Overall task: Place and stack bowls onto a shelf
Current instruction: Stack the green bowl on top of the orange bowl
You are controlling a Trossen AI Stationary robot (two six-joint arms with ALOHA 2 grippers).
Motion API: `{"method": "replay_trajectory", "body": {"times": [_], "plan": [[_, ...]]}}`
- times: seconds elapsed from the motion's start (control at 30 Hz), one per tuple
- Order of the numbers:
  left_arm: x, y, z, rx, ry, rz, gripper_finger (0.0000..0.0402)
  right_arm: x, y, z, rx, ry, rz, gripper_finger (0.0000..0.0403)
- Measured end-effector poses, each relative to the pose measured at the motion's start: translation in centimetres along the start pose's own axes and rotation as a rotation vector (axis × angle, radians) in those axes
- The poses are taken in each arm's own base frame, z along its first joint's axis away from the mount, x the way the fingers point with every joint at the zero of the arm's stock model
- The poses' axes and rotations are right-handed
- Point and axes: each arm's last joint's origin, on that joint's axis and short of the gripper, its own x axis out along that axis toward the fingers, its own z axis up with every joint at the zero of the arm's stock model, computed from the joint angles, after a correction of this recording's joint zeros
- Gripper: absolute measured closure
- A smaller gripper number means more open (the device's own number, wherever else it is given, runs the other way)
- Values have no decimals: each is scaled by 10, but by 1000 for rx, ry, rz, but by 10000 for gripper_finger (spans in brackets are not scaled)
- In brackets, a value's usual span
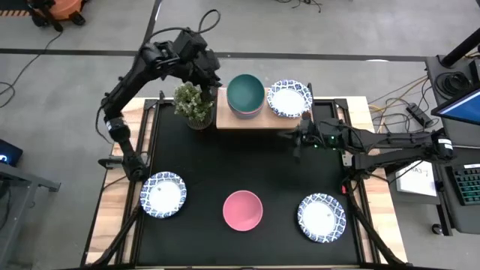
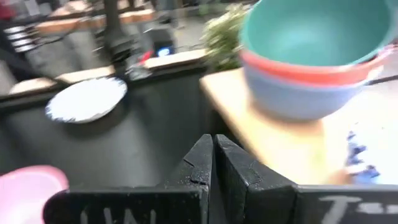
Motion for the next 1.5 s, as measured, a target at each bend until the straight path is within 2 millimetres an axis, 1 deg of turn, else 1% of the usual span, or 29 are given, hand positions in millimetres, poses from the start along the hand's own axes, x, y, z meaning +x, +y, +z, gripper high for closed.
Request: {"method": "replay_trajectory", "body": {"times": [0.1,0.23,0.37,0.53,0.7,0.83,0.93,1.03,1.17,1.33,1.5], "plan": [[-14,-15,-2,29,-39,-23,330,7,-4,15,-7,-17,-63,394],[-25,-37,-13,72,-93,-60,340,21,-7,36,-53,-26,-88,394],[-25,-56,-34,72,-155,-97,347,39,-11,56,-112,-4,-114,394],[-20,-78,-69,58,-278,-141,350,63,-19,83,-170,6,-150,394],[-13,-90,-102,23,-392,-170,350,92,-31,112,-228,-18,-194,394],[-10,-93,-123,-9,-457,-180,350,114,-44,132,-261,-39,-233,394],[-8,-93,-137,-39,-477,-182,350,129,-56,141,-283,-45,-266,394],[-9,-93,-148,-59,-497,-186,350,143,-69,147,-294,-43,-297,394],[-8,-94,-158,-72,-505,-190,350,159,-88,148,-293,-31,-334,394],[-9,-94,-161,-75,-510,-191,350,177,-111,140,-279,1,-374,394],[-9,-94,-160,-61,-514,-187,350,184,-125,134,-253,37,-386,394]]}}
